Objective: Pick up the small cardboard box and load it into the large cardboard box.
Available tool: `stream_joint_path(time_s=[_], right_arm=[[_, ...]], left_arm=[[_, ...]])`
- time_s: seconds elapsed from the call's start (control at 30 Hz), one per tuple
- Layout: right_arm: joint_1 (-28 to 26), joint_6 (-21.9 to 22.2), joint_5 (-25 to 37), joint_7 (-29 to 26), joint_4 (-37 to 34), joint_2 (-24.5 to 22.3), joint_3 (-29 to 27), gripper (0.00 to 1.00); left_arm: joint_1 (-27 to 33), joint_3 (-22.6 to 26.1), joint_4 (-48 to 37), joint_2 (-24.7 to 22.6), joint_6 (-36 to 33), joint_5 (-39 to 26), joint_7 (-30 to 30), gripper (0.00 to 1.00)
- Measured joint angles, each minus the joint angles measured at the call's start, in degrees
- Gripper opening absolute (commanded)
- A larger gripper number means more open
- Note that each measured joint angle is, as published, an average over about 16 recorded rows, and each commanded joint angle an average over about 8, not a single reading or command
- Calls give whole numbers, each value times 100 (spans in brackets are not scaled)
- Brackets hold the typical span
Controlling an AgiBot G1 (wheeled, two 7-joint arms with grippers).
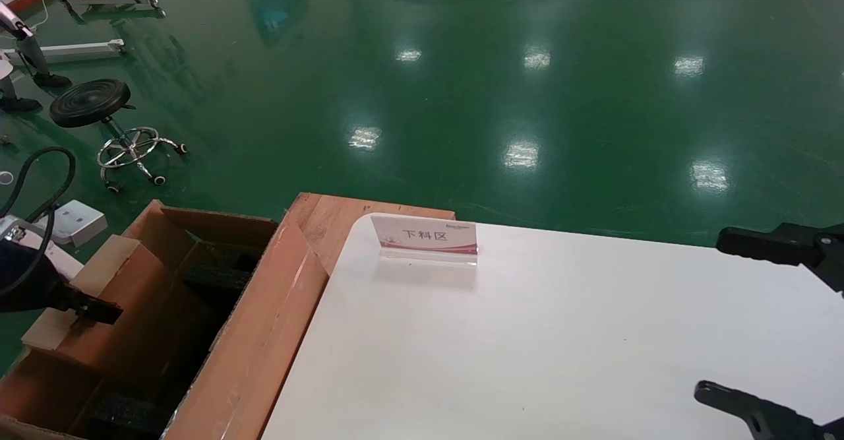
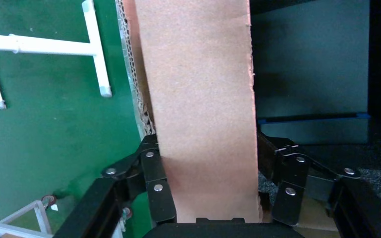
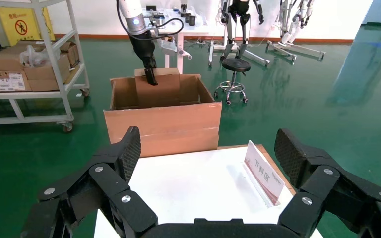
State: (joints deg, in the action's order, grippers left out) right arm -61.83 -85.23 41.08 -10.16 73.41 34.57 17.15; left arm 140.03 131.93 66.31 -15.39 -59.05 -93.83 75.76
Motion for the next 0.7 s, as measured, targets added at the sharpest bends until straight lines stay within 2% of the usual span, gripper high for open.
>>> stream_joint_path(time_s=[0.47,0.7], right_arm=[[0,0,0,0,0,0,-1,100],[-1,0,0,1,-2,0,0,100]], left_arm=[[9,-6,23,-9,2,-19,-6,100],[38,-51,89,-170,33,-12,-156,100]])
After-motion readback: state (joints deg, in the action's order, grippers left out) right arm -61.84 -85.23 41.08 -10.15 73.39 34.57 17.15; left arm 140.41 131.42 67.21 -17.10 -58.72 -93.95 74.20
